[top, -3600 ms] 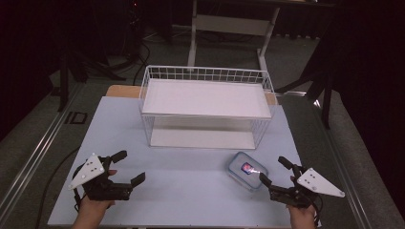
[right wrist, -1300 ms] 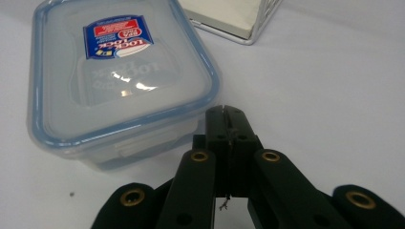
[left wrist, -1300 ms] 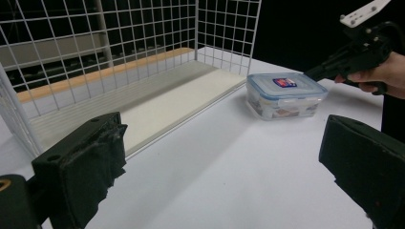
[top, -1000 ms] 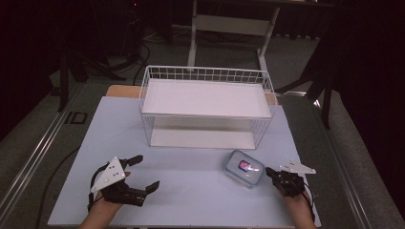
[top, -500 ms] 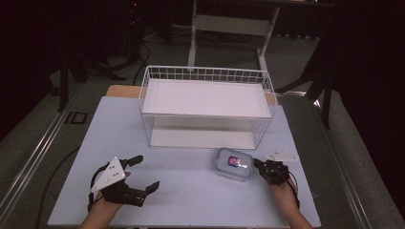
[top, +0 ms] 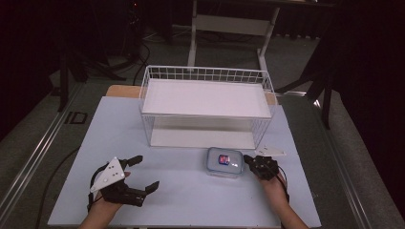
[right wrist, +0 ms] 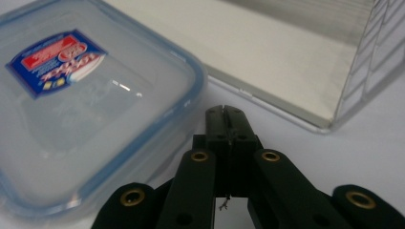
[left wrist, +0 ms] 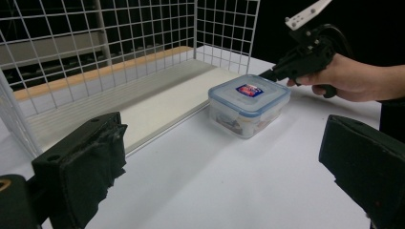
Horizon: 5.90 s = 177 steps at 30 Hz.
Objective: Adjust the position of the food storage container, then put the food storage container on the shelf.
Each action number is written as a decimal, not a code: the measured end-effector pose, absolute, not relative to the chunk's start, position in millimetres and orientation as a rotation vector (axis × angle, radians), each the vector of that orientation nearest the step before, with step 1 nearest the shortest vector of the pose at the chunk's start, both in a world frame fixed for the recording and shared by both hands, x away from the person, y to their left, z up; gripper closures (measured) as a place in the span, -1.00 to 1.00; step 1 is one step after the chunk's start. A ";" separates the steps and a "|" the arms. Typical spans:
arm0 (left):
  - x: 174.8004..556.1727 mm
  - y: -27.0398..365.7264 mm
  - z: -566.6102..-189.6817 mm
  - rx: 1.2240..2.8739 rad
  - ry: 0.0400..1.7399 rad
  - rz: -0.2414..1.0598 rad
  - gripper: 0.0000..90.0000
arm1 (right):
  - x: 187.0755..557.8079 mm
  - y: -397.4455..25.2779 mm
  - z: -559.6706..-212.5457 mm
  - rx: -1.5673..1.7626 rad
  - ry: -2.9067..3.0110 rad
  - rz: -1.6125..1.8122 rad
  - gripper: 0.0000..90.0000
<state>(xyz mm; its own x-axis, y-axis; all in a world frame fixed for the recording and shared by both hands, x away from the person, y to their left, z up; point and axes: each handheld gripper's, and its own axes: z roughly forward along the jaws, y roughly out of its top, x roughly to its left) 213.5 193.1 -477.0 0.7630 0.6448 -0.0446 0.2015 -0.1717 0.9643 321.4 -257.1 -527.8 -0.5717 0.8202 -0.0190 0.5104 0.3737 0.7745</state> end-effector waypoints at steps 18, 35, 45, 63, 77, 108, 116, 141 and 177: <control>214.0 191.7 -477.7 1.741 0.668 0.446 -0.94 | 302.7 -256.1 -527.9 1.147 2.289 1.045 1.00; 213.1 189.6 -478.7 1.747 0.667 0.433 -0.94 | 316.6 -220.6 -534.0 1.125 2.329 1.061 1.00; 213.5 188.2 -480.4 1.765 0.678 0.425 -0.94 | 319.9 -200.3 -534.6 1.093 2.350 1.080 1.00; 212.9 188.2 -480.4 1.762 0.678 0.425 -0.94 | 327.1 -182.2 -535.8 1.064 2.362 1.109 1.00; 214.2 187.7 -482.4 1.768 0.694 0.425 -0.94 | 306.5 -222.1 -515.6 1.095 2.293 1.143 0.65; 259.8 144.6 -449.8 1.832 0.817 0.251 -0.94 | 283.9 -231.5 -456.2 0.960 2.299 1.348 -0.46; 280.9 130.7 -458.2 1.856 0.879 0.139 -0.94 | 301.4 -223.6 -457.0 1.051 2.324 1.336 -0.59; 329.7 109.2 -514.8 1.815 1.146 -0.137 -0.86 | 351.9 -195.6 -510.8 1.620 2.479 1.450 -0.40; 318.0 105.6 -522.6 1.818 1.222 -0.199 -0.07 | 339.3 -189.5 -520.6 1.811 2.465 1.504 -0.03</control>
<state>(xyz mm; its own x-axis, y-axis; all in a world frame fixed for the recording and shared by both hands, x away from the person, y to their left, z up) 318.0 105.6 -522.6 0.4968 0.6560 -0.5682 0.8025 -0.0981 0.5885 339.3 -189.5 -520.6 -0.4100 0.6384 0.6514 0.8713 0.0630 0.4866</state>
